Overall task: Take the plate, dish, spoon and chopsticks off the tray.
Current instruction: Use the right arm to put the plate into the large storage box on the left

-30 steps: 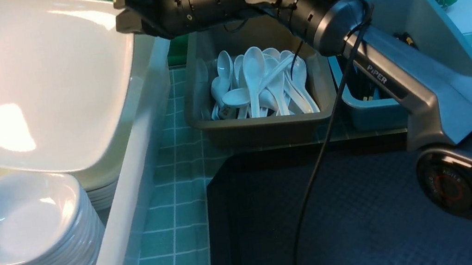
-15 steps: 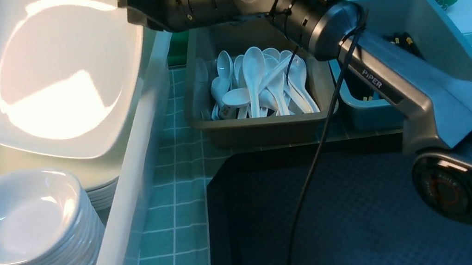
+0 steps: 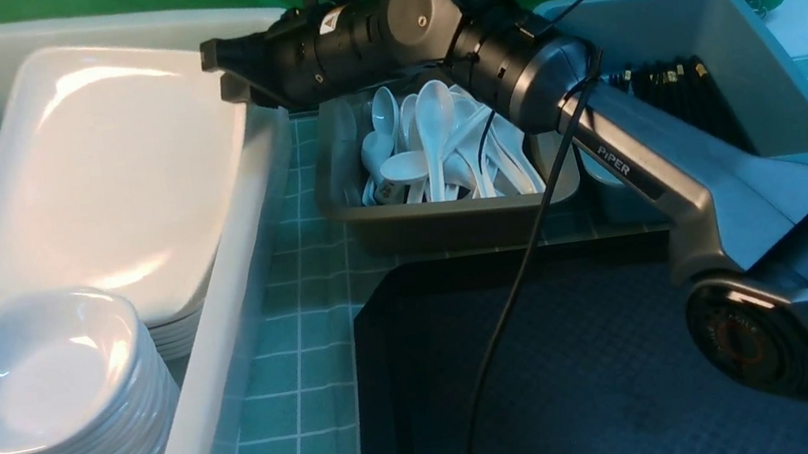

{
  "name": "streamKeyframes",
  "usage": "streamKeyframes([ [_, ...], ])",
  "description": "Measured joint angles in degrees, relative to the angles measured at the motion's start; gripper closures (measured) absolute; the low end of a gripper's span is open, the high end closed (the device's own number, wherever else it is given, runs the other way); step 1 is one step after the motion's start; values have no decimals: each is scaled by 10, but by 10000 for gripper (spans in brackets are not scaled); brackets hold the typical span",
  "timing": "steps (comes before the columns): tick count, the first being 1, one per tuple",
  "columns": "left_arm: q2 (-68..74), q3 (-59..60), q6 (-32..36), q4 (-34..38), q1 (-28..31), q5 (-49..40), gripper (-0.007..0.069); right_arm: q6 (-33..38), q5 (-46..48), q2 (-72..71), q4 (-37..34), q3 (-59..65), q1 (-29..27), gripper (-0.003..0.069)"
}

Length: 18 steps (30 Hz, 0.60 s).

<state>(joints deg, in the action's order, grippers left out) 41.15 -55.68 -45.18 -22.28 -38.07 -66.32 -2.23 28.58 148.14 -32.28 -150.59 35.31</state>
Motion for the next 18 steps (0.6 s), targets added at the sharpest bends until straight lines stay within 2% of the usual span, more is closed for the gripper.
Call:
streamKeyframes([
  [1,0,0,0,0,0,0,615,0,3,0,1,0,-1,484],
  [2,0,0,0,0,0,0,615,0,4,0,1,0,-1,475],
  [3,0,0,0,0,0,-1,615,0,8,0,2,0,-2,391],
  [5,0,0,2,0,0,-1,615,0,18,-1,-2,-4,-5,309],
  [8,0,0,3,0,0,-2,615,-2,73,-13,-4,-11,-14,246],
  [11,0,0,3,6,0,-5,615,-2,157,-34,9,-28,-34,230],
  [18,0,0,4,15,0,-5,615,-18,287,-119,113,-97,-90,235],
])
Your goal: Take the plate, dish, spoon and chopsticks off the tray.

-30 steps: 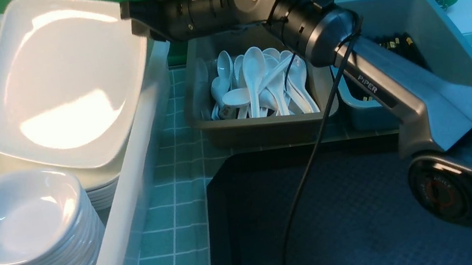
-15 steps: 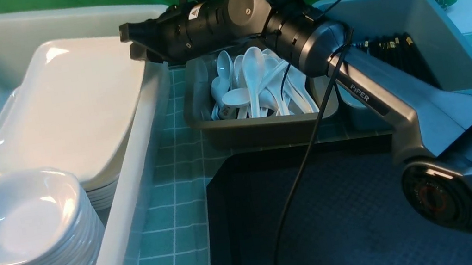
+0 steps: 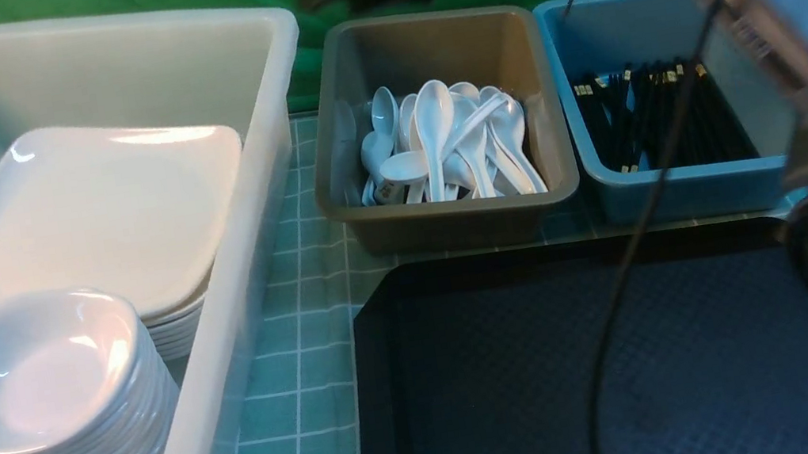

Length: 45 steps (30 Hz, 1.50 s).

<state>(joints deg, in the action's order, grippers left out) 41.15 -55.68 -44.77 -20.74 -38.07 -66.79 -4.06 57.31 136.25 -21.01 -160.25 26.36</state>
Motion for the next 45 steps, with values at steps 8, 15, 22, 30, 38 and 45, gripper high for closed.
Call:
streamKeyframes([
  [8,0,-21,6,0,0,-2,615,4,76,-182,151,-67,-72,498],
  [15,0,-34,31,-4,0,33,615,49,76,-401,175,5,-88,634],
  [22,0,-34,84,27,0,92,615,60,74,-656,281,353,-83,637],
  [30,0,-34,183,79,0,138,615,18,-134,-1045,300,915,-83,637],
  [38,0,-34,220,87,0,141,615,-60,-482,-1331,300,1335,-83,636],
  [45,-49,24,233,118,0,184,614,-61,-608,-1363,299,1426,-83,566],
])
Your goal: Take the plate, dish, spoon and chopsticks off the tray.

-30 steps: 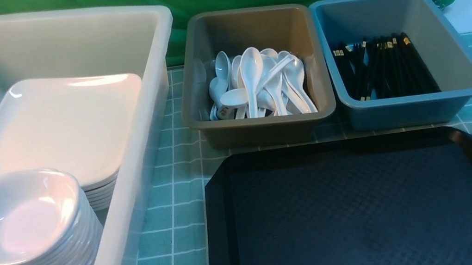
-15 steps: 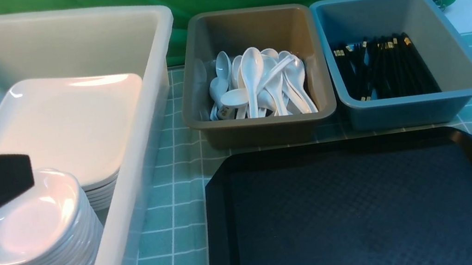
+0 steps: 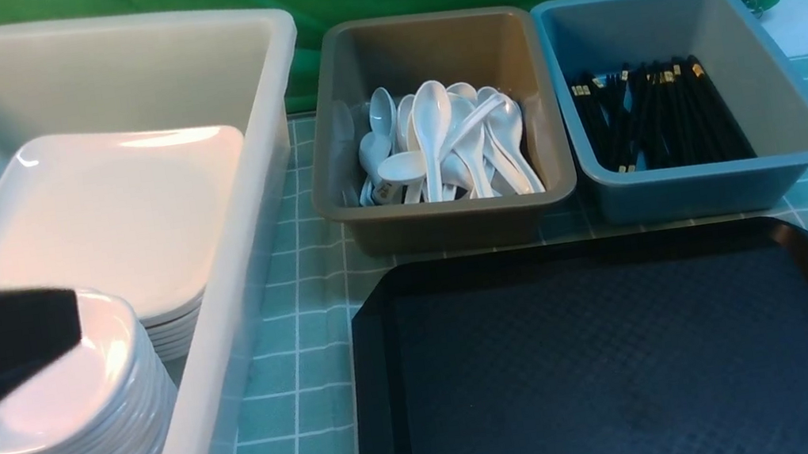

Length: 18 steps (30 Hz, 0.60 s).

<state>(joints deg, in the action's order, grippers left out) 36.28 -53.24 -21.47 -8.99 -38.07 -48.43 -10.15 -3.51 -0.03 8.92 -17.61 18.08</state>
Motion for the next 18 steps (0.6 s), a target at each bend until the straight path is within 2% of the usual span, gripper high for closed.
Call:
streamKeyframes([
  [4,-62,79,-4,1,0,57,613,0,-10,0,0,1,0,525],
  [11,-196,218,-10,13,0,249,613,0,-10,0,0,1,0,489],
  [18,-217,235,-9,16,0,295,613,-1,-10,0,0,1,0,470],
])
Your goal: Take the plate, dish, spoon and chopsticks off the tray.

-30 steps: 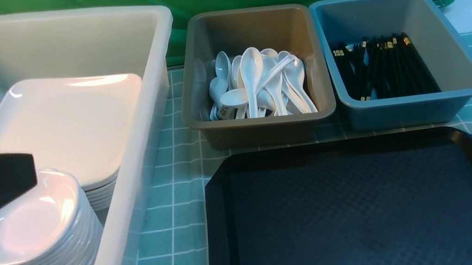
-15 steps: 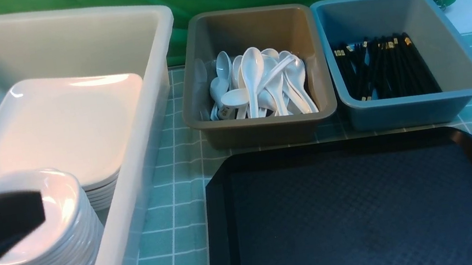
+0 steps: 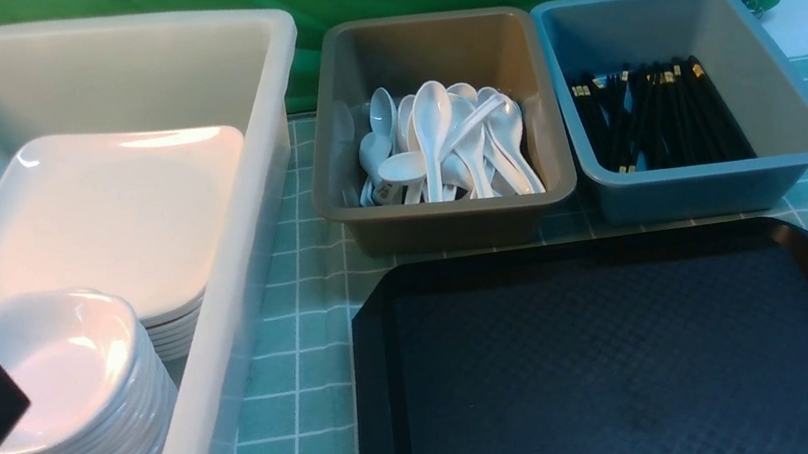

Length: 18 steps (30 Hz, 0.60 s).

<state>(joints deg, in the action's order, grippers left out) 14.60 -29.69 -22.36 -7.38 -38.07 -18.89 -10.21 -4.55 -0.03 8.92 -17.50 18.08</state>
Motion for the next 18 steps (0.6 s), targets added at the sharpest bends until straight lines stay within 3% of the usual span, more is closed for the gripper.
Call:
streamKeyframes([
  [9,0,3,17,-8,0,6,613,0,0,0,0,0,0,457],
  [12,-8,9,66,2,10,15,613,0,-1,0,0,0,0,449],
  [14,-16,18,105,21,27,28,613,0,-1,0,0,0,0,447],
  [16,-49,64,183,74,99,68,613,0,-1,0,0,0,0,445],
  [18,-63,88,204,86,130,81,613,0,-1,0,0,0,0,443],
])
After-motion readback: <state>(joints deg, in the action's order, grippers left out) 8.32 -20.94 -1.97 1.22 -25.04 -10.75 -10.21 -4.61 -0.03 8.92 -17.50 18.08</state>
